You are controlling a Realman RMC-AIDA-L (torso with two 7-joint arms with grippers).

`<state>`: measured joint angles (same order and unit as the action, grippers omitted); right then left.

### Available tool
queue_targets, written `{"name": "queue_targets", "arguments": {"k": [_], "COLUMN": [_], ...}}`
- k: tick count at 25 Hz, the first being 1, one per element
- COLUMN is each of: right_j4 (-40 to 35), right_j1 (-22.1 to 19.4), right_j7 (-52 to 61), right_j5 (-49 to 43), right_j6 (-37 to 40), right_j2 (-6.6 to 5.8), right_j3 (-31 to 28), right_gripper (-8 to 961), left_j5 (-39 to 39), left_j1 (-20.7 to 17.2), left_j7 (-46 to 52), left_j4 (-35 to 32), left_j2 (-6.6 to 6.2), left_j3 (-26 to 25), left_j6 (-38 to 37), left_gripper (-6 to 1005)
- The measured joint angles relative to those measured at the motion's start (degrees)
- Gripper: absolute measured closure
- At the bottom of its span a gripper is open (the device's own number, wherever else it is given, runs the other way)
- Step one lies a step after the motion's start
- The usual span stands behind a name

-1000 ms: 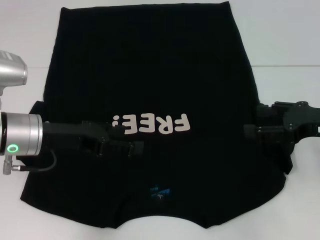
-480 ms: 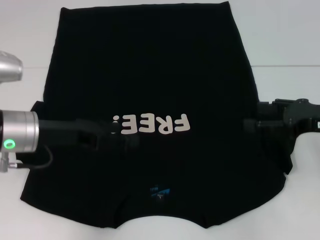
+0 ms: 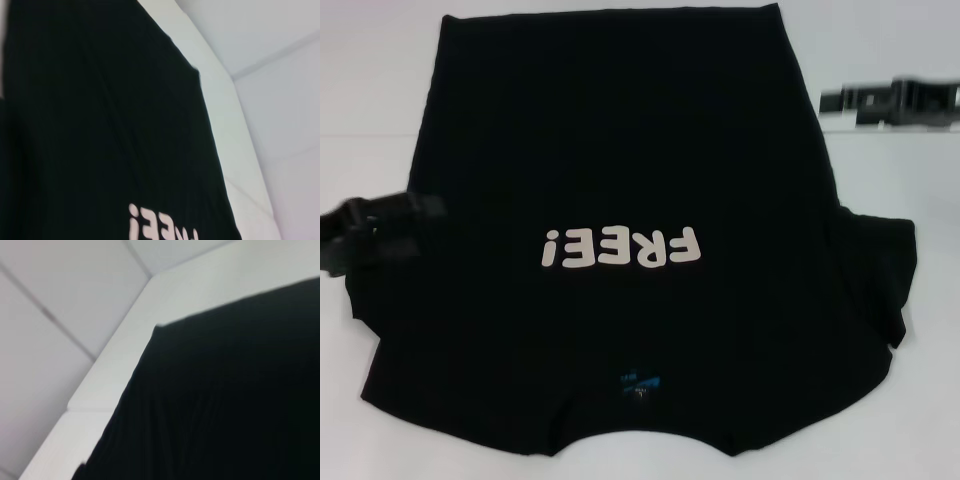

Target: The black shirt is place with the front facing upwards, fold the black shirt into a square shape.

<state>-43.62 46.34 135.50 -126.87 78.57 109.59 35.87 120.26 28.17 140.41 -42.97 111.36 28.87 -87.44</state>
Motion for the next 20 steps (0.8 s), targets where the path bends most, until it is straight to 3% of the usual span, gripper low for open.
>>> {"name": "queue_targets", "arguments": {"k": [4,9,14,20], "right_j4": [1.07,1.14,1.21,1.85], "right_j1": [2.21,2.85,2.49,1.91], "right_j7": [2.18,2.51,2.60,2.66], "right_j5": [-0.08,-0.13,-0.21,-0.23], "right_j6": [-1.95,-2.62,-2.67,-2.34], "right_j2": [-1.36,-1.36,-1.13,-1.24], "right_j3": [0.35,0.44,0.52,0.52], "right_gripper": [84,84,84,85], "left_j5": [1.95,5.27,5.94,6.09], "left_j1": [-2.50,-3.20,-3.85,-4.17], "left_j7": [0.44,0.40,0.35,0.74], "left_j4": [2.01,3.45,4.78,4.78], "left_j2": [-0.66,-0.31,-0.19,-0.18], "left_j3": [-4.74,-5.28,-6.07,-7.14], "left_j6": [0.17,3.27,7.09,8.30], "left_gripper": [159,199,407,470]}}
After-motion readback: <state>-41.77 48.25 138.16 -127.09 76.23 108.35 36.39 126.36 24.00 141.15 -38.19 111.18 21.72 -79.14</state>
